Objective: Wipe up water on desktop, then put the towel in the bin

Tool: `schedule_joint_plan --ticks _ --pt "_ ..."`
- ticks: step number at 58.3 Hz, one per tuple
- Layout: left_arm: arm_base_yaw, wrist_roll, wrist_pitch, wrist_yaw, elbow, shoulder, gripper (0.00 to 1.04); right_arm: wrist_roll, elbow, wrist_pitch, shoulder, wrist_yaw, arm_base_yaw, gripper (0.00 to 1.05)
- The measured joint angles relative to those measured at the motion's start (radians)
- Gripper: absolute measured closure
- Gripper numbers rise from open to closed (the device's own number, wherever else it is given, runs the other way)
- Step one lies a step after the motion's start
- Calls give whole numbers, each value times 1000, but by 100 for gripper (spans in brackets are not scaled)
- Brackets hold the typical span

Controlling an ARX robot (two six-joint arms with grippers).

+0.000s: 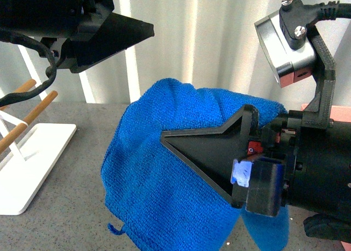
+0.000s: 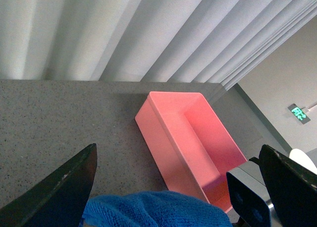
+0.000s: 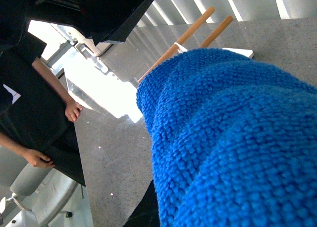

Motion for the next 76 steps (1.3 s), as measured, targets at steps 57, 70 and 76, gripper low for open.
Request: schedule_joint_plan --ticks 57,70,76 --pt "190 451 250 -543 -496 -377 101 -48 -29 -50 -51 -8 -45 100" --pt "266 456 208 -475 -593 -513 101 -56 -40 -52 -63 -23 -52 100" --pt "290 457 177 -447 -622 -574 101 -56 -40 -53 -66 -23 -57 100"
